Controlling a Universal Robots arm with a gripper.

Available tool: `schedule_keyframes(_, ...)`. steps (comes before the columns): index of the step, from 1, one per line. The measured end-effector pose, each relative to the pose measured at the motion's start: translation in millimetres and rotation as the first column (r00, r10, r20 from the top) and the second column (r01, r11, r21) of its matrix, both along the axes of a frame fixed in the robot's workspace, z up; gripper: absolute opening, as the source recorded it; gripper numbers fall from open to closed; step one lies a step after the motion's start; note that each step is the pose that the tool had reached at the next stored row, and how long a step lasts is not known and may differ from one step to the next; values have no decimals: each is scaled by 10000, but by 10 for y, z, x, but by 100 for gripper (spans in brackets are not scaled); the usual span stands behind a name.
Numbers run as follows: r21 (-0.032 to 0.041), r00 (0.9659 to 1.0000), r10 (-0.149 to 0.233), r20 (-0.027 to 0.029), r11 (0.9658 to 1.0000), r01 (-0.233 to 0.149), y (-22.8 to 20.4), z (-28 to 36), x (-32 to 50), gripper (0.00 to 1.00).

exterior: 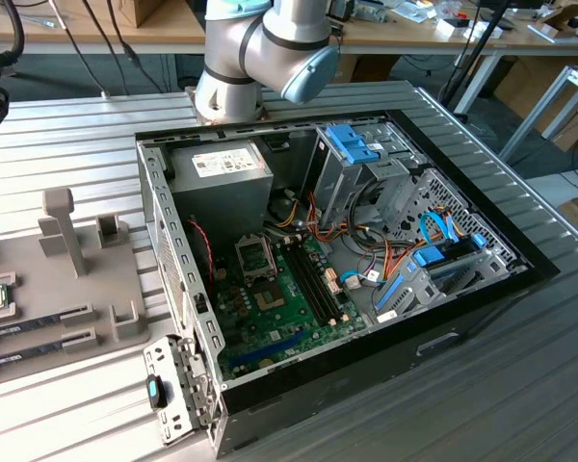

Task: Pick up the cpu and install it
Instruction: 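Reach for the cpu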

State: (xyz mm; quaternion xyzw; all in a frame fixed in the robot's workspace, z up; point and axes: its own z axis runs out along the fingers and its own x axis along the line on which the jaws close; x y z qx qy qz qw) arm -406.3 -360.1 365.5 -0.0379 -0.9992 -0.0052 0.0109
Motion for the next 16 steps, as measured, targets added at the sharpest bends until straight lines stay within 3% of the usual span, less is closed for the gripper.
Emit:
schedule_keyframes(5, 0, 10000, -1, -1, 10000, 1, 0, -70, -2, 11)
schedule_keyframes(6, 0, 10000, -1, -1, 10000, 1, 0, -92, -3, 11)
schedule_keyframes(7, -1, 10000, -1, -2, 10000, 1, 0, -153, -8, 11)
schedule_keyframes(9, 0, 10000, -1, -1, 10000, 1, 0, -234, -120, 11)
schedule_keyframes(14, 0, 10000, 0, 0, 10000, 0, -9, -265, -166, 11)
schedule_keyframes(16, -1, 10000, 0, -1, 10000, 0, -12, -311, -171, 11)
